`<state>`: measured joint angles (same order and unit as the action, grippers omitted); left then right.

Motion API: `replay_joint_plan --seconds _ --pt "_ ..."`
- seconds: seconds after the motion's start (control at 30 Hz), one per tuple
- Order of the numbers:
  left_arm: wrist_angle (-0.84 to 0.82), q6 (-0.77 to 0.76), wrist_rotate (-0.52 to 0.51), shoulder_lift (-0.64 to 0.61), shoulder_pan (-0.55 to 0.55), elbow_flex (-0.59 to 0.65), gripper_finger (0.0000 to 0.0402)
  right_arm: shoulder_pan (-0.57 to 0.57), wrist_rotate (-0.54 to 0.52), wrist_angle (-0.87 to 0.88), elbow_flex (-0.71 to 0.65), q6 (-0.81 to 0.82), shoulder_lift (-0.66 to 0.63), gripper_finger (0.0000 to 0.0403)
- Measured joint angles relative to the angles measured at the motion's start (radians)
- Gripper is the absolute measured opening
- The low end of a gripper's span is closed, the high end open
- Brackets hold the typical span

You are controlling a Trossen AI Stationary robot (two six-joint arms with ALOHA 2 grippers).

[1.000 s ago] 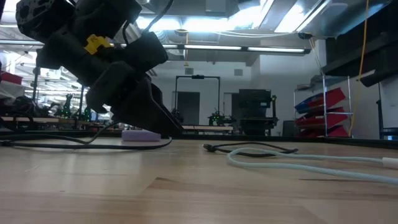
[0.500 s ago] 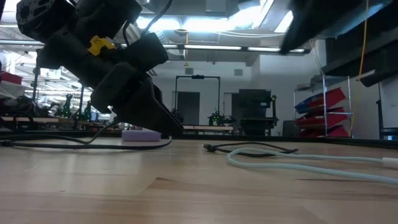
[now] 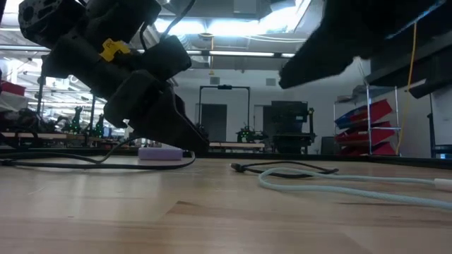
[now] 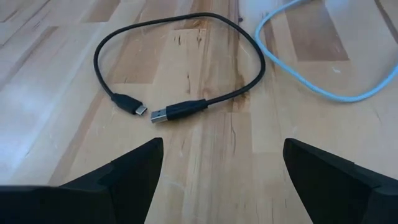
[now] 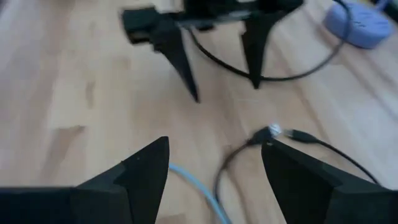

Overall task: Insert USB
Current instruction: Insert the right black usb cable into the white outlet extension

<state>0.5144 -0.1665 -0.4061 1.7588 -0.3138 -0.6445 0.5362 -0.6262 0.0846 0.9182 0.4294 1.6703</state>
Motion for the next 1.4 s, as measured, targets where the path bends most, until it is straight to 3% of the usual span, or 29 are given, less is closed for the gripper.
replay_joint_plan --seconds 0.1,0.2,0.33,0.47,0.63,0.87,1.0,1.1,1.4 --pt "-0.001 -0.064 -0.043 0.000 0.000 -0.003 0.0315 -0.006 -0.037 0.127 -0.001 -0.023 0.000 0.0236" --pt "-0.012 -0.068 -0.066 0.000 0.000 -0.003 0.0315 -0.048 -0.004 0.211 -0.002 -0.042 0.000 0.0236" --pt "-0.009 -0.034 -0.118 0.000 0.002 -0.003 0.0315 -0.164 0.190 0.225 -0.002 -0.096 0.000 0.0236" --pt "-0.011 0.059 -0.138 0.000 0.013 -0.003 0.0315 -0.271 0.263 0.205 -0.002 -0.186 0.000 0.0236" --pt "-0.010 0.142 -0.141 0.000 0.017 -0.002 0.0315 -0.353 0.472 0.166 0.047 -0.186 0.014 0.0236" --pt "0.032 0.244 -0.145 0.037 0.063 -0.002 0.0315 -0.303 0.332 0.211 0.211 -0.157 0.133 0.0236" --pt "0.086 0.302 -0.090 0.096 0.097 -0.002 0.0315 -0.303 0.303 0.259 0.300 -0.084 0.213 0.0236" --pt "0.107 0.303 -0.086 0.112 0.110 -0.005 0.0315 -0.305 0.222 0.322 0.331 -0.031 0.263 0.0236" --pt "0.134 0.394 -0.072 0.112 0.114 -0.004 0.0315 -0.301 0.227 0.317 0.340 0.116 0.315 0.0236"
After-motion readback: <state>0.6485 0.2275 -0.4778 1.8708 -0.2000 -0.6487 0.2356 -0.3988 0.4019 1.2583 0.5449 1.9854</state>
